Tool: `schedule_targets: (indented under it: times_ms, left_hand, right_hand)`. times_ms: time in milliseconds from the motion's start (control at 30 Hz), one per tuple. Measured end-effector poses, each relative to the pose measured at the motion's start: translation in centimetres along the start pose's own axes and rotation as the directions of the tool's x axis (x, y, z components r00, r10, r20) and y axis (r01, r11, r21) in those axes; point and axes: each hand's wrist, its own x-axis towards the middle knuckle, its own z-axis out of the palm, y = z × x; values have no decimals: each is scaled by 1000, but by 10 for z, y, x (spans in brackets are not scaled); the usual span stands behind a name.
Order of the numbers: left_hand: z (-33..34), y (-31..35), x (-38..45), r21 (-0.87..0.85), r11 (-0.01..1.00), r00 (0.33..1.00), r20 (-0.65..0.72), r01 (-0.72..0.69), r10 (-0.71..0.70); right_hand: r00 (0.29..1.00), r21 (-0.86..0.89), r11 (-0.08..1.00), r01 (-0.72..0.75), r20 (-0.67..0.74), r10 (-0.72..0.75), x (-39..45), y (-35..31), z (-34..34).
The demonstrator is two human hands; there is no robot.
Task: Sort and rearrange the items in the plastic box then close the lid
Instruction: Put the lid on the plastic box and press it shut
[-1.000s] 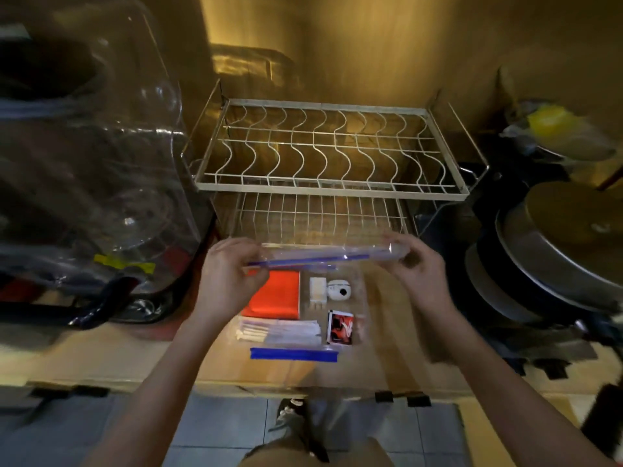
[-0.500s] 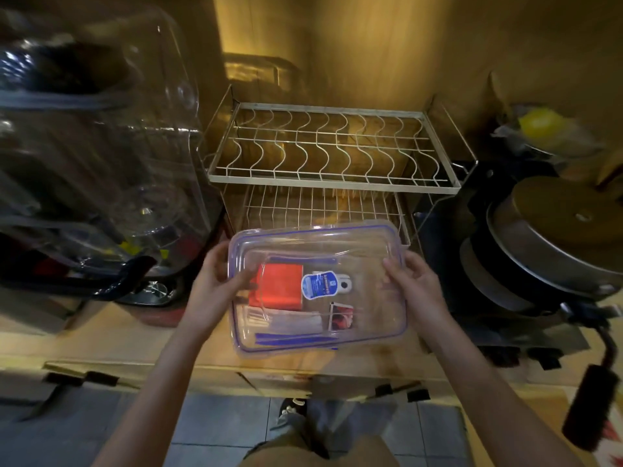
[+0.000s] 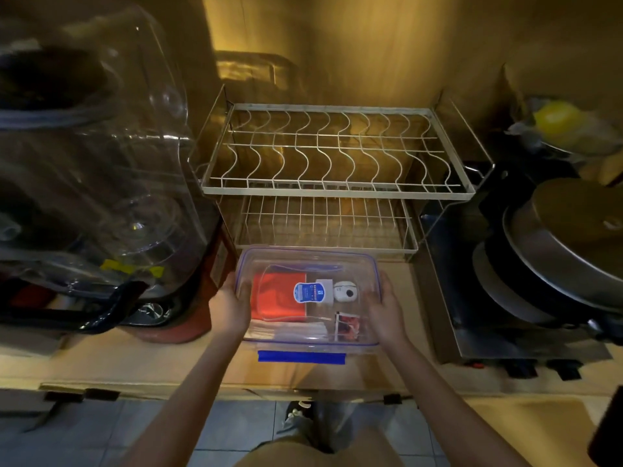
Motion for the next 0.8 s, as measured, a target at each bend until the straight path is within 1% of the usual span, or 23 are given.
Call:
schedule_targets:
  times_ms: [67,133,200,367,467,567,633,733,800]
  left_hand:
    - [6,-4,0,25,999,1000,0,21,-21]
    - [12,-6,-1,10,1000,1000,-4,20,-20]
    - [17,-6,-1,16,1000,1000,1,3,-3]
    - [20,-14,6,48,998,999,-29,35,-34]
    - [21,-22,10,90,990,994,33,105,-108]
    - [22,-24,8,79,984,979,113,160,-168]
    - [22,-27,5,52,986,979,125,157,-162]
    - [23,-33,6,15,985,979,114,170,-171]
    - [24,-32,6,25,980,975,101,199,-200]
  right_hand:
    - [1000,-79,997,-9,16,10,10,9,5]
    - [1000,-129,992,-9,20,11,16,14,10]
    - [1000,-159,987,1,15,1,21,18,14]
    - [1000,-212,977,20,6,-19,28,28,19]
    - [1000,-234,972,21,-16,-26,31,36,19]
    - [999,-303,952,39,-7,-44,25,28,18]
    - [998,-336,940,50,-10,-57,21,26,20]
    - [997,-313,948,56,-33,-70,19,33,24]
    - [997,-304,952,41,-52,-59,17,37,25]
